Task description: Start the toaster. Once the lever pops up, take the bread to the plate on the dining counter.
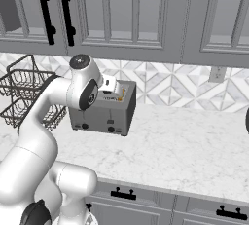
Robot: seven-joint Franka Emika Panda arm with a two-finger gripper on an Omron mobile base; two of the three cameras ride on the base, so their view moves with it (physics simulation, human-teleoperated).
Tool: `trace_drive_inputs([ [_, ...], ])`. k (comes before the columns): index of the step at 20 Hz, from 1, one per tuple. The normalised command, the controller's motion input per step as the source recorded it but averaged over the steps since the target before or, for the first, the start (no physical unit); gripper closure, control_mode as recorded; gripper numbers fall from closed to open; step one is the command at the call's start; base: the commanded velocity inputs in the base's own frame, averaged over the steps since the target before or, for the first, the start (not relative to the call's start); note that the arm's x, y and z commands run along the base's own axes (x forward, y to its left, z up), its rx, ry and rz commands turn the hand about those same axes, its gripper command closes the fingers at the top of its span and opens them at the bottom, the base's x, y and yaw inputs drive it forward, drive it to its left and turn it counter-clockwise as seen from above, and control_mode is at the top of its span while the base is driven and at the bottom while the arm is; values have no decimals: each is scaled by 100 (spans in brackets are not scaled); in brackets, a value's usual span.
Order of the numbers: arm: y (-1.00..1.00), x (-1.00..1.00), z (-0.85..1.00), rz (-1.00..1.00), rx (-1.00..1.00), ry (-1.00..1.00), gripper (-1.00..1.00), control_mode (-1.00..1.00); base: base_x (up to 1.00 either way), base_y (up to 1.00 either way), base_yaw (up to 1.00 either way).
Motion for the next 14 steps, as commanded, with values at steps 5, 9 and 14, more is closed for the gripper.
trace_drive_inputs([
  [5, 0, 0, 0, 0, 0, 0, -100, -100, 0, 0, 0],
  [9, 0, 0, 0, 0, 0, 0, -100, -100, 0, 0, 0],
  [14, 0, 0, 0, 0, 0, 0, -100, -100, 0, 0, 0],
])
